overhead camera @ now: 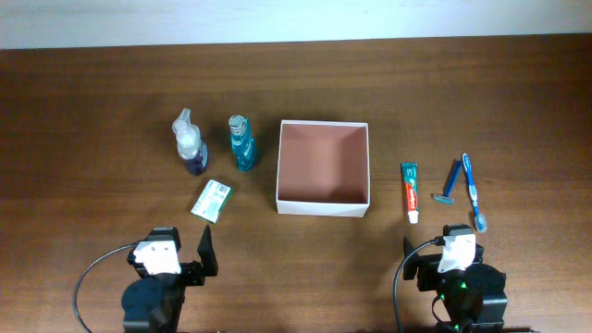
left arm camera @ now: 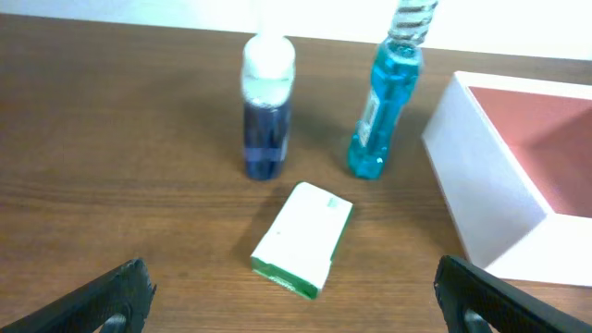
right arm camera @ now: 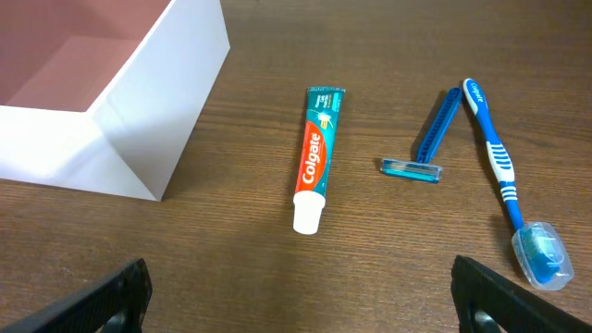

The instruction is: Pack container

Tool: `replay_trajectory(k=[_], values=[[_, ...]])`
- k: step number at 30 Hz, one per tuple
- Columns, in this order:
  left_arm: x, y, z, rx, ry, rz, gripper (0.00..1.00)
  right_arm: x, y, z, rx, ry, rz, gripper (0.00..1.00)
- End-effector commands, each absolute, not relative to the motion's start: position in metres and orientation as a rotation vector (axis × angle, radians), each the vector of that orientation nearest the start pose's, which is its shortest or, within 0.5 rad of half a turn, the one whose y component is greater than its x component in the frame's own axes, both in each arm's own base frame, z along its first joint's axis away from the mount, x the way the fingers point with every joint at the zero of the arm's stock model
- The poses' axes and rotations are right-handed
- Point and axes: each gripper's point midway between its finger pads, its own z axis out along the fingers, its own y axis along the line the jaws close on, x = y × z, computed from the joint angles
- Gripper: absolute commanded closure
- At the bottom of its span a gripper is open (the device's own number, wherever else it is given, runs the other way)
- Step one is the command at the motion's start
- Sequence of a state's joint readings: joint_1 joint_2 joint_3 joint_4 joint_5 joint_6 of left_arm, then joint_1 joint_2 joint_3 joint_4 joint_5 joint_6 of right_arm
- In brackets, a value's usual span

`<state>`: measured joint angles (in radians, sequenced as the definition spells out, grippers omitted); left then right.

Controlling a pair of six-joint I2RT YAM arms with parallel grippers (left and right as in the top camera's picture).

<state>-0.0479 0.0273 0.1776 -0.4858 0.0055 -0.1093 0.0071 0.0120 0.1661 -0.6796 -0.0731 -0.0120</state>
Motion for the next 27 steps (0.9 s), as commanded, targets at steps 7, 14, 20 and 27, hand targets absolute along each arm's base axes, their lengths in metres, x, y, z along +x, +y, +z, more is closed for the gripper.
replay_trajectory(k=[7,14,20,27], values=[[0.259,-0.009,0.263,-0.072,1.924,-0.095,0.01,0.201,0.014,0.09,-0.062,2.091,0.082,0.01],[0.363,-0.005,0.27,-0.001,2.301,-0.059,0.01,0.201,0.014,0.09,-0.062,2.091,0.082,0.01],[0.43,-0.012,0.243,0.034,2.481,-0.11,0.01,0.201,0.014,0.09,-0.062,2.091,0.082,0.01],[0.446,-0.011,0.182,0.065,2.627,-0.103,0.01,0.201,0.014,0.09,-0.062,2.091,0.082,0.01]])
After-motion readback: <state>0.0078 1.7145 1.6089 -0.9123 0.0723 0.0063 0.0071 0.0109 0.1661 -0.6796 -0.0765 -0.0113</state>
